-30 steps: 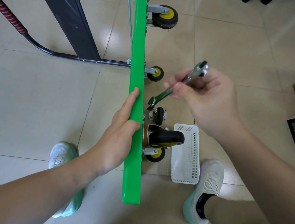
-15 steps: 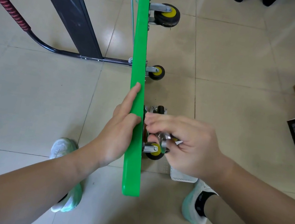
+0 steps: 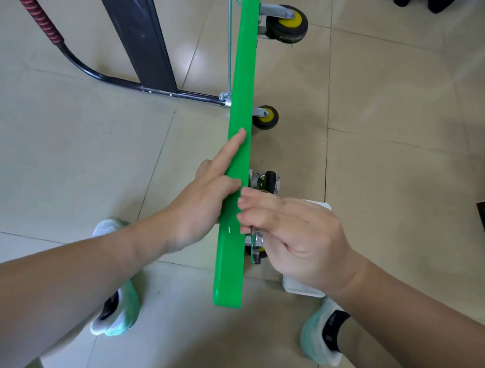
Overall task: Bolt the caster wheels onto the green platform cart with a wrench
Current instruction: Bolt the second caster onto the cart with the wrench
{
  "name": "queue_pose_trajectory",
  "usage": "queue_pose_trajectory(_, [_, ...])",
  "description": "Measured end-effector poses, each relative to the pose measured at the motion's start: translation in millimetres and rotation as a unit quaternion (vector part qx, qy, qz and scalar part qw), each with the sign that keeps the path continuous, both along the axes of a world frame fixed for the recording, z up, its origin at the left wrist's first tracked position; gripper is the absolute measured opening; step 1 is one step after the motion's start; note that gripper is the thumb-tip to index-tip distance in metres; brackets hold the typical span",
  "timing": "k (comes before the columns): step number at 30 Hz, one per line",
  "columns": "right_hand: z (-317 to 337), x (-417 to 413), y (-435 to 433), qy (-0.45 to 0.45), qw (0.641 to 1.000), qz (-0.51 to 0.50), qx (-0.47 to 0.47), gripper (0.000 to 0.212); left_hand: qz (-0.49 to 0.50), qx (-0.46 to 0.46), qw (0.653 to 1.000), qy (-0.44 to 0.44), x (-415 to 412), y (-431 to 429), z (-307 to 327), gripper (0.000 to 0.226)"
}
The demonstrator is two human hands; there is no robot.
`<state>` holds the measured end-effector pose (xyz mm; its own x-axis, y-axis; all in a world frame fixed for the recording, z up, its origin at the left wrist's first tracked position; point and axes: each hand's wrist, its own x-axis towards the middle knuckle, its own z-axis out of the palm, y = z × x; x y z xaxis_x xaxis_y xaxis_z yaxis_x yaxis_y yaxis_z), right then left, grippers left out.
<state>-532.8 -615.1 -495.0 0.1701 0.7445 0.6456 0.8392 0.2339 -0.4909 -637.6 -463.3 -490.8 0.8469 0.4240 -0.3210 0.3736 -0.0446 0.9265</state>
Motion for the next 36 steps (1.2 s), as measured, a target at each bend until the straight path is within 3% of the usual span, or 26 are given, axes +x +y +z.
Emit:
queue_pose_trajectory(6, [-0.5,-2.3,4.9,0.0,1.0,-0.02,0.02,0.022,-0.009,-0.028,1.0,0.012,-6.1,3.4,5.4,0.074])
queue_pose_trajectory(8, [2.3,-0.6,7.3,0.028,0.999,-0.042,0.021,0.012,-0.009,-0.046,0.999,0.011,-6.6,3.5,7.4,0.072])
queue_pose_trajectory(11, [8.5,6.3,18.1,0.117,0.989,-0.093,0.015,0.022,0.0,-0.049,0.999,0.011,-5.8,3.2,7.5,0.068])
queue_pose_trajectory(15, [26.9,20.3,40.4,0.36,0.927,-0.096,-0.037,0.022,0.0,-0.034,0.999,0.003,-6.7,3.1,3.7,0.072])
queue_pose_trajectory(17, [37.7,27.7,49.9,0.434,0.894,-0.087,-0.071,0.023,-0.002,-0.019,1.0,0.002,-7.1,3.9,0.4,0.073])
queue_pose_trajectory(22, [47.9,48.9,72.8,0.501,0.845,-0.106,-0.154,0.026,-0.009,-0.018,1.0,-0.006,-8.0,4.0,-5.1,0.073])
queue_pose_trajectory(30, [41.4,83.8,85.5,0.597,0.753,-0.167,-0.22,0.009,-0.02,-0.012,1.0,-0.008,-5.4,3.2,-8.7,0.077])
queue_pose_trajectory(33, [50.1,86.3,80.7,0.61,0.754,-0.151,-0.192,0.004,-0.019,-0.011,1.0,-0.009,-5.3,3.0,-8.7,0.077])
queue_pose_trajectory(36, [60.5,84.1,66.3,0.576,0.794,-0.136,-0.138,0.005,-0.018,-0.008,1.0,-0.006,-4.4,2.1,-7.9,0.076])
